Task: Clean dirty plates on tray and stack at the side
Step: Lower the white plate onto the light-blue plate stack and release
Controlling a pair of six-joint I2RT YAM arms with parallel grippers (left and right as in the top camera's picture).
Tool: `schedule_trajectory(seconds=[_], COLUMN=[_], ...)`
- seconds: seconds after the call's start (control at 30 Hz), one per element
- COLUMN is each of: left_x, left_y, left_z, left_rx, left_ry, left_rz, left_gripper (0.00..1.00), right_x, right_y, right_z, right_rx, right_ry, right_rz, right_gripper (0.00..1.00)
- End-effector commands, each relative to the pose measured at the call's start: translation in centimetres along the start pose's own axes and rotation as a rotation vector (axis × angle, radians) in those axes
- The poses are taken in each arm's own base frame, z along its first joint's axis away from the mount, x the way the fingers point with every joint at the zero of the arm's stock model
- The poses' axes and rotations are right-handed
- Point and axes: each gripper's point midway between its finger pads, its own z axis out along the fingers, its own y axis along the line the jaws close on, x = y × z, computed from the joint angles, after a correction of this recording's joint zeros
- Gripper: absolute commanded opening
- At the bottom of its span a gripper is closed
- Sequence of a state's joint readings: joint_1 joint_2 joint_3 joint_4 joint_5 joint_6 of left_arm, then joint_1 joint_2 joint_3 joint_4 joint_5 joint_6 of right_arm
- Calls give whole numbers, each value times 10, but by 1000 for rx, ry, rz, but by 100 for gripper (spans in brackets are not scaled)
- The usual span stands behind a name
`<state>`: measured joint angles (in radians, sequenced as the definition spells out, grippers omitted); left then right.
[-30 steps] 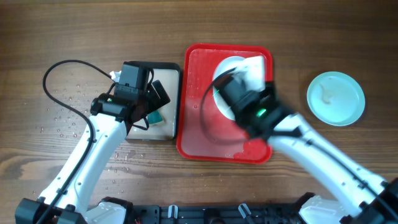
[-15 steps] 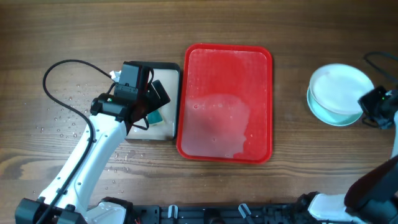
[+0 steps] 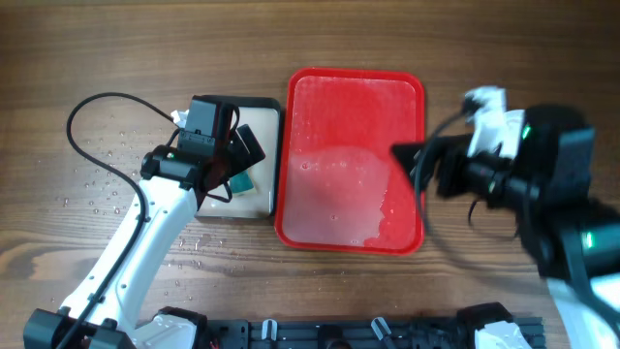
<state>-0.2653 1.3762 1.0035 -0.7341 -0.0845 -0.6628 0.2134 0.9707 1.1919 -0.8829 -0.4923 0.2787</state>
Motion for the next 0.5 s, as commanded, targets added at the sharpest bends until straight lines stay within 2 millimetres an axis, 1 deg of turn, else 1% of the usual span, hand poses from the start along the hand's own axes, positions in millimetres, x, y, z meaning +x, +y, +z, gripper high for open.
schedule_trajectory(seconds=[0.0, 0.03, 0.07, 0.2, 0.23, 0.27, 0.3, 0.33, 0.37, 0.4, 0.43, 0.47], left_x=[-8, -8, -8, -8, -8, -8, -8, -8, -8, -8, -8, -8], left_y=[-3, -3, -3, -3, -3, -3, -3, -3, -3, -3, -3, -3], left_z=[-5, -5, -5, -5, -5, -5, -5, -5, -5, -5, -5, -5], left_rx=[8, 8, 8, 8, 8, 8, 8, 8, 8, 8, 8, 8], left_ry=[-25, -25, -25, -25, -25, -25, -25, -25, -25, -25, -25, -25], left_rz=[-1, -1, -1, -1, -1, -1, -1, -1, -1, -1, -1, -1], left_gripper=[100, 100, 100, 100, 100, 100, 100, 100, 100, 100, 100, 100], right_x=[13, 21, 31, 58, 55, 29, 9, -9, -23, -20, -8, 17], right_y=[35, 34, 26, 11, 8, 12, 21, 30, 35, 29, 20, -1], right_z=[-11, -13, -13, -7, -8, -9, -12, -18, -28, -33, -35, -33], right_rx=[-23, -11, 20, 74, 94, 88, 62, 43, 35, 42, 51, 86], right_ry=[-17, 9, 49, 182, 166, 37, -75, -195, -341, -413, -434, -433], right_rz=[-145, -145, -128, -93, -123, -248, -363, -458, -543, -553, -546, -529], right_gripper=[100, 100, 100, 100, 100, 100, 100, 100, 100, 100, 100, 100])
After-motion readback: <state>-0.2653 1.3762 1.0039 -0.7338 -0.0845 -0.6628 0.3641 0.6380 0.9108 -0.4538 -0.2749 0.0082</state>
